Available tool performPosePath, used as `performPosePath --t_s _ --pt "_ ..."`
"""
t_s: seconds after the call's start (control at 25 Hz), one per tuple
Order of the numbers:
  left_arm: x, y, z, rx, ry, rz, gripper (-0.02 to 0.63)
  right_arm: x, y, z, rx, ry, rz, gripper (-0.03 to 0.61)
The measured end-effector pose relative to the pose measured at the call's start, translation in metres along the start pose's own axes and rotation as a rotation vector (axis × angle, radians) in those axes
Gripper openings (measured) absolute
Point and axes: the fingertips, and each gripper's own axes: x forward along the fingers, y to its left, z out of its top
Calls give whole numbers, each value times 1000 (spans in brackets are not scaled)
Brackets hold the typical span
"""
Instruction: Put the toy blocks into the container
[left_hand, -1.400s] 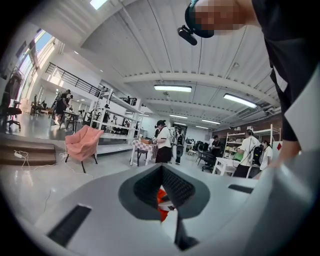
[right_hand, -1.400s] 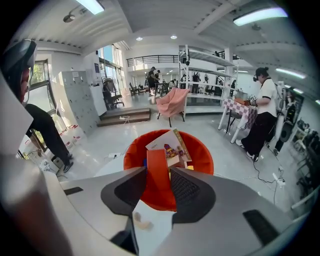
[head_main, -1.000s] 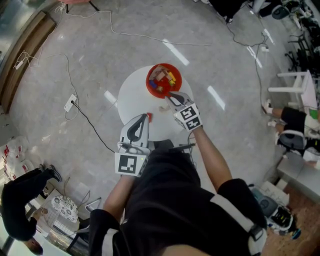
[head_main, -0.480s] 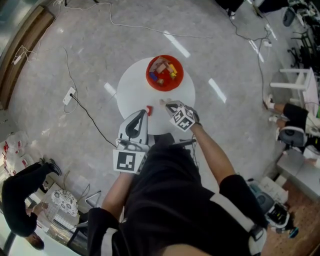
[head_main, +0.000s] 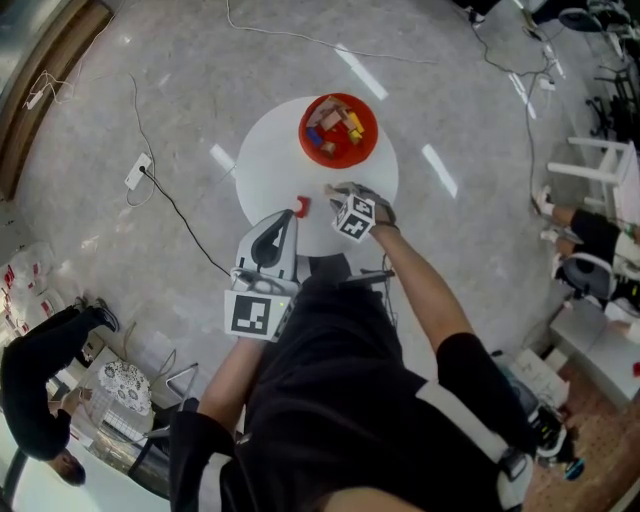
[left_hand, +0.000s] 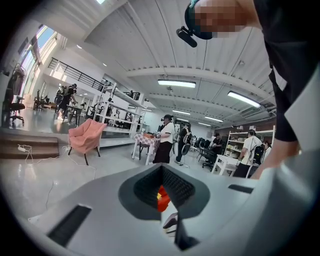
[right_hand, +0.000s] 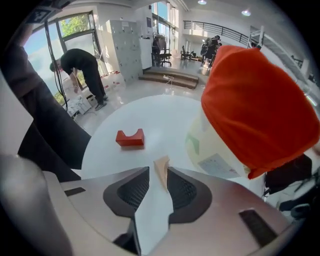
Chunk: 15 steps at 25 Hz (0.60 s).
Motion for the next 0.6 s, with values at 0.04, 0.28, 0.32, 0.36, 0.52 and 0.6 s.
performPosePath --t_s 0.04,0.28,0.32,0.36,0.52,0.6 --pt "0 1 0 2 -2 0 -2 4 -3 0 -18 11 -11 92" --pt "-1 7 -2 7 4 11 -2 25 -3 -9 -138 95 -22 94" --pt "-1 8 -2 5 3 13 -2 28 -2 -9 -147 102 -24 94" --pt "-2 9 -2 2 4 17 -2 30 -2 -9 -149 107 -25 94" --pt "-1 11 -3 -7 5 22 -2 38 -6 -9 -137 134 -47 94" --pt "-2 11 -2 -6 5 21 -2 40 -8 -9 -123 149 -50 93"
